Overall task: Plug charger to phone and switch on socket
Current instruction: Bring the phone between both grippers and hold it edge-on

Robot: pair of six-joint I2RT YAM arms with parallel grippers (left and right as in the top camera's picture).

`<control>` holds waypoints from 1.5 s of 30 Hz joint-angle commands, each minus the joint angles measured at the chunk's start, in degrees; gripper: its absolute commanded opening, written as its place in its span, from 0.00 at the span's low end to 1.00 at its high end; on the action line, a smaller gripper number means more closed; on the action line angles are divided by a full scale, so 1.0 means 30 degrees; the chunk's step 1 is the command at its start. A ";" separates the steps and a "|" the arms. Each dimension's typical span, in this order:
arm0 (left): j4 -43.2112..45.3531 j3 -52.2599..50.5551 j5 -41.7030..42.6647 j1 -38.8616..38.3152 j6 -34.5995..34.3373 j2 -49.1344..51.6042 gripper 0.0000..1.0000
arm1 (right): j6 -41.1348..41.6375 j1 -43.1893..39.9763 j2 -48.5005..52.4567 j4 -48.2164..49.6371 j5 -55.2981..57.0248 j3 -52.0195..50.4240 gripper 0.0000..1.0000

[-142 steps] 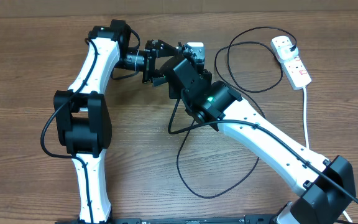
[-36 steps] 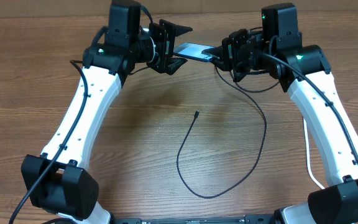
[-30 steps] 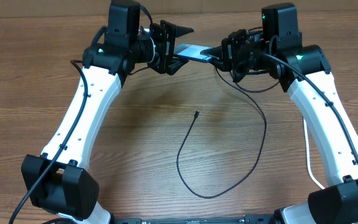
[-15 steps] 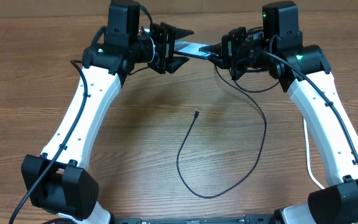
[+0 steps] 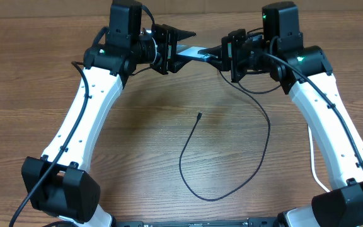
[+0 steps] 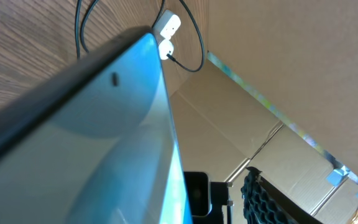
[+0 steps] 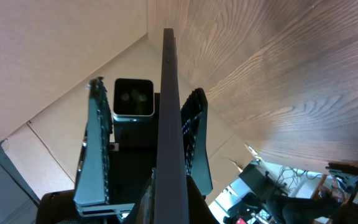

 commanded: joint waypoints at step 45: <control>0.0087 0.0036 0.1078 0.0102 -0.0976 0.0146 0.04 | 0.0590 0.0117 -0.0583 0.0372 -0.0051 0.0058 0.10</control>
